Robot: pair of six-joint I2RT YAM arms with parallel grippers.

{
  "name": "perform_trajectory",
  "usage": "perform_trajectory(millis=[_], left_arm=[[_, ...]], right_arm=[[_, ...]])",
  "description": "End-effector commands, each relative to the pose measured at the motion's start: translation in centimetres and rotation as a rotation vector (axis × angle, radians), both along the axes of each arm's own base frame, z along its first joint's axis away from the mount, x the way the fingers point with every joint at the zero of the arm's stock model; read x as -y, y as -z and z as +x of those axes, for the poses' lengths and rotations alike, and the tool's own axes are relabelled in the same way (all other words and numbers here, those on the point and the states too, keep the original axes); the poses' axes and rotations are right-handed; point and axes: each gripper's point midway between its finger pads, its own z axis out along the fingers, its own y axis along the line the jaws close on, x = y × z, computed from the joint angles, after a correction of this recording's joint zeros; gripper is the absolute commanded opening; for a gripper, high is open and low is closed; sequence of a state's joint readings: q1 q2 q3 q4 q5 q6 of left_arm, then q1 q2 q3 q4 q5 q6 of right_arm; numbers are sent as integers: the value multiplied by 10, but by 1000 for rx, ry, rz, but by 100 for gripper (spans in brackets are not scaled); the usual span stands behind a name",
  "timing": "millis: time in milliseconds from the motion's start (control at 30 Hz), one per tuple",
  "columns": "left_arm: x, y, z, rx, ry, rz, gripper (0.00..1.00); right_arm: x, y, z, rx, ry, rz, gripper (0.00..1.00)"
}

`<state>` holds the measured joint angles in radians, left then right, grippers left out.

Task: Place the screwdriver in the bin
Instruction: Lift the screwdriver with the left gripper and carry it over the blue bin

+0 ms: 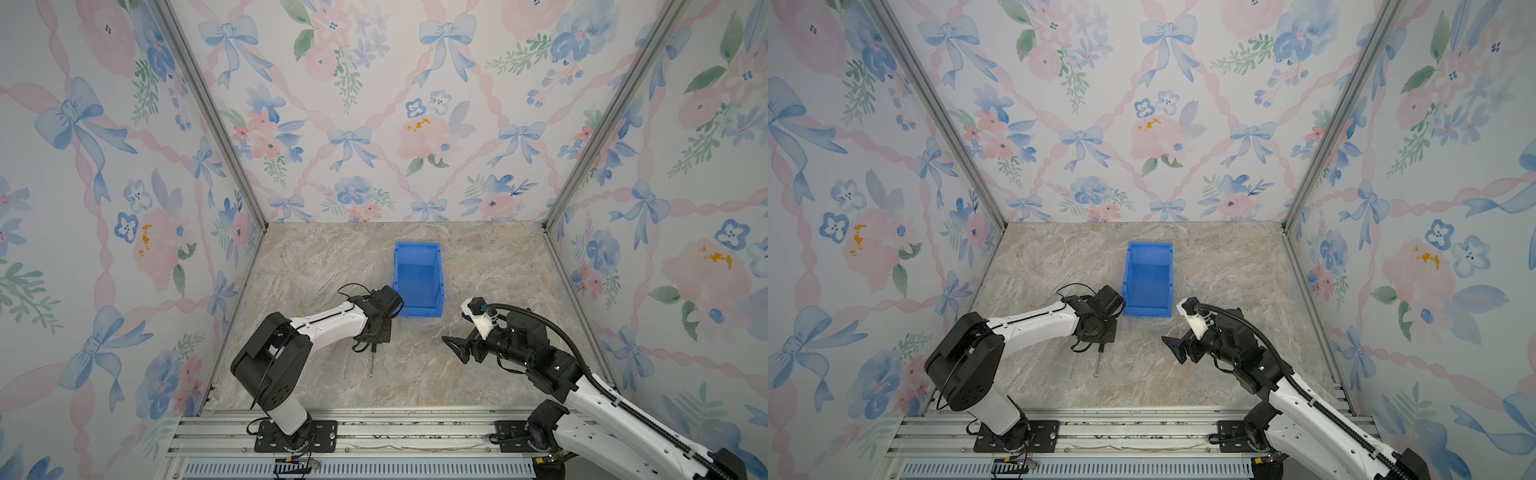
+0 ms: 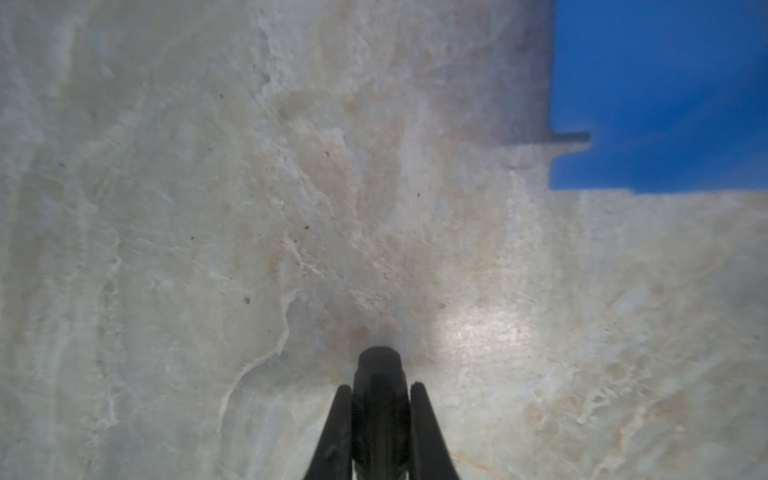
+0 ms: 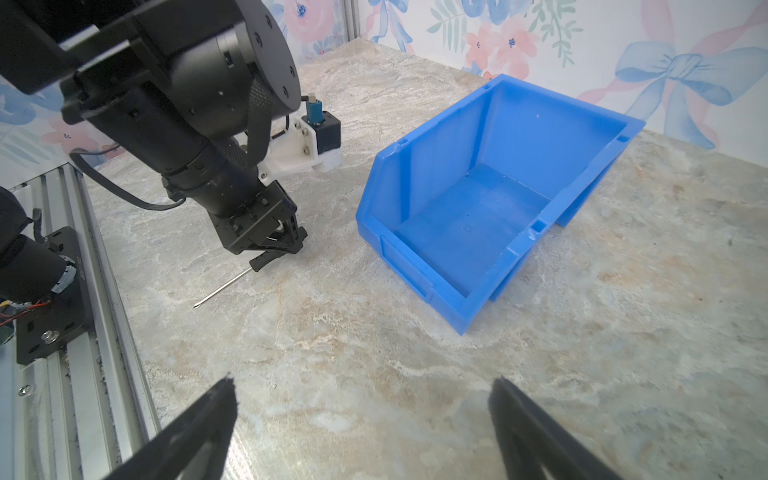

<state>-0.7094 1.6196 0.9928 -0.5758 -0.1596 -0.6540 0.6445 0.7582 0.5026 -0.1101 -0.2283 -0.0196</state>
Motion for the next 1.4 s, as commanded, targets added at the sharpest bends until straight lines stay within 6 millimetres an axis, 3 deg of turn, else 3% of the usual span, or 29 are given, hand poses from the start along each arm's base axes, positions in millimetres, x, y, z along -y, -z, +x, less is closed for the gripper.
perform_trajectory(millis=[0, 233, 333, 533, 667, 867, 1367], left_arm=[[18, -52, 22, 129, 48, -72, 0], [51, -119, 77, 283, 66, -152, 0], [67, -130, 102, 313, 58, -171, 0], [100, -136, 151, 340, 42, -213, 0], [118, -130, 175, 349, 44, -223, 0], [134, -101, 196, 323, 36, -215, 0], [133, -42, 205, 269, -45, -145, 0]], right_arm=[[2, -3, 0, 21, 10, -2, 97], [7, -9, 6, 33, 62, 11, 97], [8, -11, 9, 35, 83, 13, 97], [11, -15, 13, 34, 114, 14, 97], [17, -15, 16, 32, 151, 15, 97], [23, -17, 18, 30, 190, 7, 97], [30, -16, 22, 37, 232, -9, 97]])
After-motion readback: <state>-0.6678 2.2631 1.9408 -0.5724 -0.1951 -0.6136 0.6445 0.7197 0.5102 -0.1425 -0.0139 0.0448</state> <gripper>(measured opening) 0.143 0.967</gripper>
